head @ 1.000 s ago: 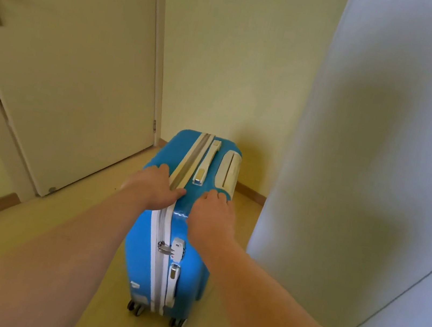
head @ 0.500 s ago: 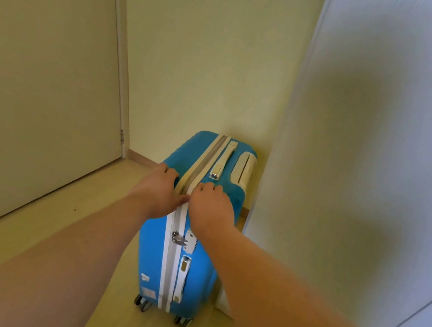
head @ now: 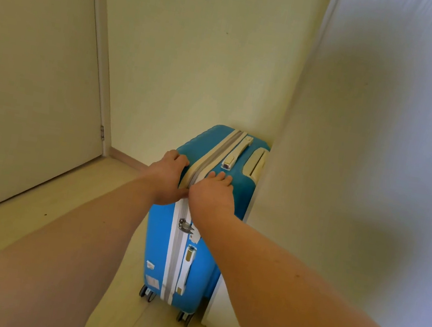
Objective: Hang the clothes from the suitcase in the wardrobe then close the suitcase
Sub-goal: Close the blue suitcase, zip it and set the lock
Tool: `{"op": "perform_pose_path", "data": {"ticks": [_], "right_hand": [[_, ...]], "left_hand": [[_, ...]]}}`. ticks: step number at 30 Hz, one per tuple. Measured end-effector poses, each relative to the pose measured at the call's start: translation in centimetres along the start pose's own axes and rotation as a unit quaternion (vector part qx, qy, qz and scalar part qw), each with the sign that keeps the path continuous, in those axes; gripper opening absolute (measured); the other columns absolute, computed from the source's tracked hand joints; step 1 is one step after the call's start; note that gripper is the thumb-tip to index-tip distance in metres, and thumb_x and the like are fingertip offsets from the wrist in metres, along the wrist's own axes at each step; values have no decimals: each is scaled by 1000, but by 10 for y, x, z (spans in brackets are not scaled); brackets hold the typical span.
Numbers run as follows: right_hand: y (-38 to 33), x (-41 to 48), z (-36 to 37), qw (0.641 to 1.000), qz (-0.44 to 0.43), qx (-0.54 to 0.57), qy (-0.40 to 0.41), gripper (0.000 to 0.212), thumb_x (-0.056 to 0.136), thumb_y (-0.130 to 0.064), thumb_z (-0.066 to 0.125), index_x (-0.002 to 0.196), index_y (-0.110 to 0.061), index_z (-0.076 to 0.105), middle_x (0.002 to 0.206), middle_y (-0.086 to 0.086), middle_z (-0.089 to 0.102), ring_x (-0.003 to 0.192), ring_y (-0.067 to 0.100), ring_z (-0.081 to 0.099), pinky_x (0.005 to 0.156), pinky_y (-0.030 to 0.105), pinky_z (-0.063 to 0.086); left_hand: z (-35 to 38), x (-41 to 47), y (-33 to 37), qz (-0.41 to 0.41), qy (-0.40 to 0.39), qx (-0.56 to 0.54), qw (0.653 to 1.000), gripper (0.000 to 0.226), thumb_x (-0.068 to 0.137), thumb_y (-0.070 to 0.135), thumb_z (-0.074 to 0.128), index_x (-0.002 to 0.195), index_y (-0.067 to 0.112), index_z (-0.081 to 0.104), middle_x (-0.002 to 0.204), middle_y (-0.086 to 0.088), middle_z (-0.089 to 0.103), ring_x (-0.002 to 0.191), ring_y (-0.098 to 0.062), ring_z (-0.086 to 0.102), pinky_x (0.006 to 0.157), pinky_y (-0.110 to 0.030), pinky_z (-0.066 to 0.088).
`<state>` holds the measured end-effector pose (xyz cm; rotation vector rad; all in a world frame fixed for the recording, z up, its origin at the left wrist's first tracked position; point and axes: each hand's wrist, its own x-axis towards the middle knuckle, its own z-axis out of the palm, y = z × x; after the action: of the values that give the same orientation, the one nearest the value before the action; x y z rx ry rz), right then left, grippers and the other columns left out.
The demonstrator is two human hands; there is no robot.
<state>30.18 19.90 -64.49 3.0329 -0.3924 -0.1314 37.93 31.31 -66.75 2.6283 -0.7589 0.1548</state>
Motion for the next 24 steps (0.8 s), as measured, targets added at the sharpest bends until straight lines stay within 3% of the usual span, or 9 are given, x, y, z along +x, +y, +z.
{"op": "perform_pose_path", "data": {"ticks": [7,13,18,24], "right_hand": [[7,51,6,998,61,32,-8,73,108,-27,38,156,5,-7,164,30,-3,151,48,3,122,51,15],[21,90,6,996,78,29,-10,73,107,-23,41,157,3,-6,164,27,-6,151,47,-1,122,52,14],[36,116,7,993,96,70,-2,72,108,-24,39,157,1,-9,166,23,-8,153,42,-5,123,47,10],[50,140,10,991,105,79,22,72,108,-26,39,158,-2,-7,166,20,-8,153,38,-6,124,45,11]], "left_hand": [[16,45,-3,19,8,-18,1000,68,81,40,78,136,18,45,137,-5,40,102,-26,57,88,-35,49],[29,83,1,25,17,-23,999,65,82,38,77,136,16,46,139,-8,40,102,-27,57,88,-33,47],[38,109,5,28,19,-34,999,66,84,39,75,138,16,46,140,-8,40,112,-28,55,97,-37,45],[44,135,10,31,22,-32,999,67,82,44,76,135,16,48,136,-10,43,110,-28,55,98,-40,47]]}}
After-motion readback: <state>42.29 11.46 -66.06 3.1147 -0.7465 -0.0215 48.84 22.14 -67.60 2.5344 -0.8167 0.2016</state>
